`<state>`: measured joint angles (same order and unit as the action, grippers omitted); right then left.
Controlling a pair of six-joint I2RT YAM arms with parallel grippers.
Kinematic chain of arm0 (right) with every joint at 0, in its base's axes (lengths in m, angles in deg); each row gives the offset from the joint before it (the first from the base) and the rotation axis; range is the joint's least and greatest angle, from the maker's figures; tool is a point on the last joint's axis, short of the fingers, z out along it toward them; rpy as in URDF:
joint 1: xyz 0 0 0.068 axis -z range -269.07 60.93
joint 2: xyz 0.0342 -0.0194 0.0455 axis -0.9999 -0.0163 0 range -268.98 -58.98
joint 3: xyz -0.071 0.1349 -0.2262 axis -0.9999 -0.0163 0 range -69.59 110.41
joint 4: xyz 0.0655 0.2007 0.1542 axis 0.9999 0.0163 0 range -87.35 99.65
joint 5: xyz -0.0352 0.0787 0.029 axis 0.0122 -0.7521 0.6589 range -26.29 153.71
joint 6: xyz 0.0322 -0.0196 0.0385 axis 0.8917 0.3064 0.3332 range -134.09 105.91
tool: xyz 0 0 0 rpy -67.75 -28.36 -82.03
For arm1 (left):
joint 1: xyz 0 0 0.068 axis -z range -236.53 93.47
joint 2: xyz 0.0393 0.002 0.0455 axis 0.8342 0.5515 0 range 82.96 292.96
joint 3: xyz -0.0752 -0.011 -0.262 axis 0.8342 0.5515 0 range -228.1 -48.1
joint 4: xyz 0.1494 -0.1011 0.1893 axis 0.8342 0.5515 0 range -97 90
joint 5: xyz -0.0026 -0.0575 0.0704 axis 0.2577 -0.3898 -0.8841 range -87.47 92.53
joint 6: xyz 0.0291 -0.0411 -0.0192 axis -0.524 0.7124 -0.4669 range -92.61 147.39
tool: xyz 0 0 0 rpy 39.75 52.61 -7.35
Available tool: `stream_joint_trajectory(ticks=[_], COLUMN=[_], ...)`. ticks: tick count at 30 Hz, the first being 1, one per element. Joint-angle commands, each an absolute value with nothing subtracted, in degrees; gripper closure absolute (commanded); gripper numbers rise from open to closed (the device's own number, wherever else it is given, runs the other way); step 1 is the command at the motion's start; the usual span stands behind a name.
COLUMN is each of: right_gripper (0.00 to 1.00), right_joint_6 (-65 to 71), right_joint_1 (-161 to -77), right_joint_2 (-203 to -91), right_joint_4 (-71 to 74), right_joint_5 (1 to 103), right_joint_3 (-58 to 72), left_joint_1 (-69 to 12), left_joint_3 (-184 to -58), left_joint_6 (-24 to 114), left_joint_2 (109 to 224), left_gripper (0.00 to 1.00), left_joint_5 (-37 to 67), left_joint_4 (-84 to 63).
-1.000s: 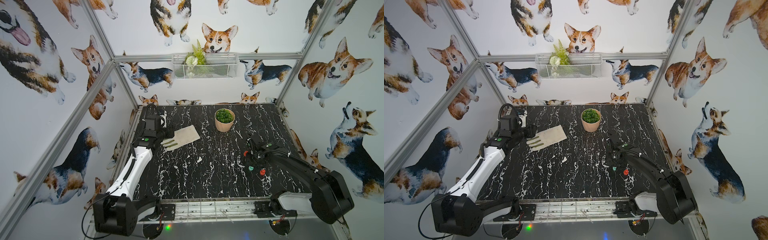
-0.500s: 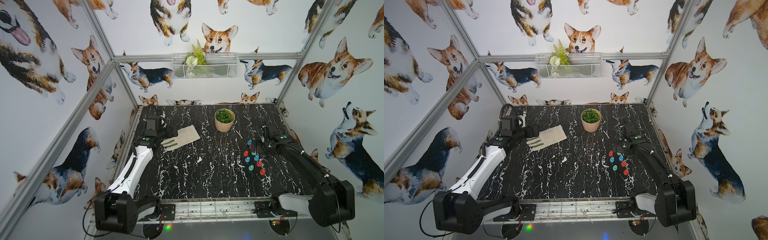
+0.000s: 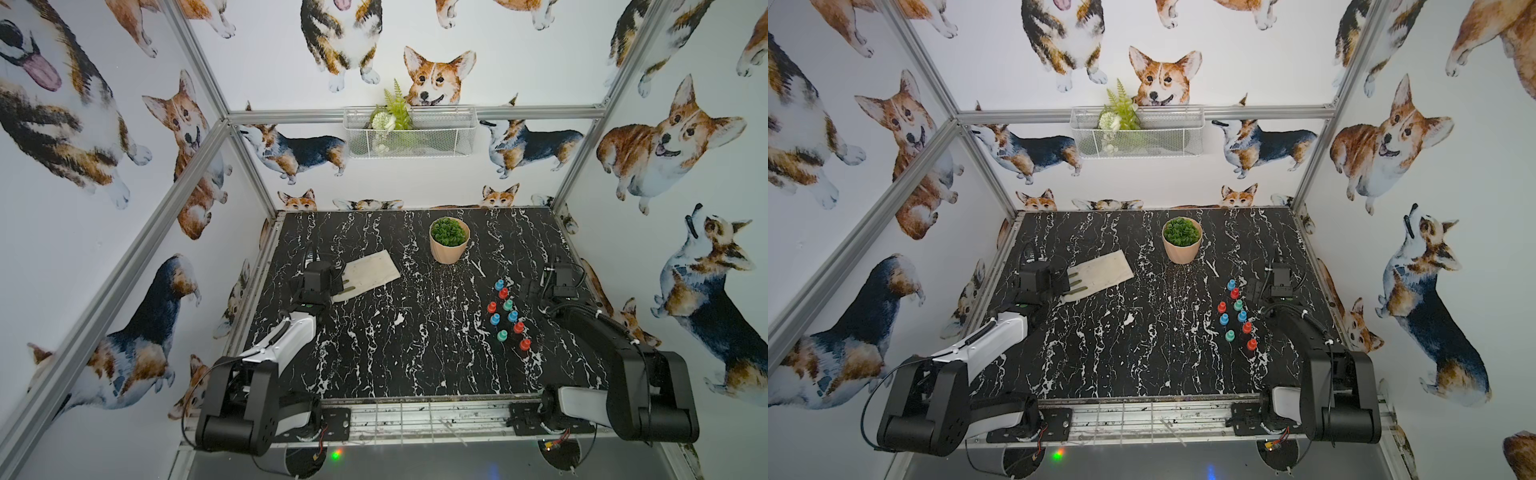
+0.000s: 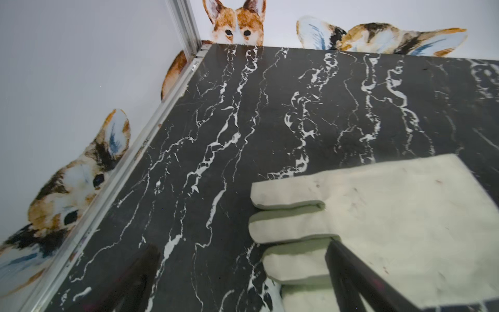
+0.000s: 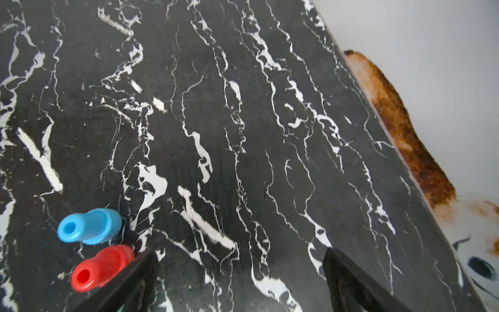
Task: Close the stamp cap
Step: Reset both arms
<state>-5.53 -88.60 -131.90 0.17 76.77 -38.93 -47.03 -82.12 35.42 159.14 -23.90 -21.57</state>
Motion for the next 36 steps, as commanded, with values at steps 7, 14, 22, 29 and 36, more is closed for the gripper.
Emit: stream_joint_trajectory(ticks=[7, 14, 22, 29, 36], right_gripper=[0.00, 0.00, 0.00, 0.00, 0.00], right_joint_6=[-8.97, -9.52, -6.16, -6.22, -6.48], right_joint_1=[-88.36, -88.36, -88.45, -88.45, -88.71], right_joint_2=[-137.55, -141.30, -141.59, -141.25, -141.51], right_joint_4=[-44.04, -50.83, -46.03, -46.65, -46.04], right_joint_5=[66.31, 65.02, 71.61, 71.47, 71.69], right_joint_3=[-52.37, -54.48, -51.90, -52.45, -51.92], left_joint_1=[-46.64, -46.50, -46.64, -46.56, -46.63], left_joint_3=[-71.76, -67.98, -68.80, -68.21, -68.17], left_joint_6=[28.15, 25.74, 25.85, 25.64, 25.89], left_joint_2=[167.38, 170.31, 173.68, 173.61, 173.49], left_gripper=[0.00, 0.00, 0.00, 0.00, 0.00], left_joint_5=[-27.24, -21.40, -21.75, -21.77, -21.64], left_joint_4=[-53.24, -62.82, -64.05, -65.59, -65.21])
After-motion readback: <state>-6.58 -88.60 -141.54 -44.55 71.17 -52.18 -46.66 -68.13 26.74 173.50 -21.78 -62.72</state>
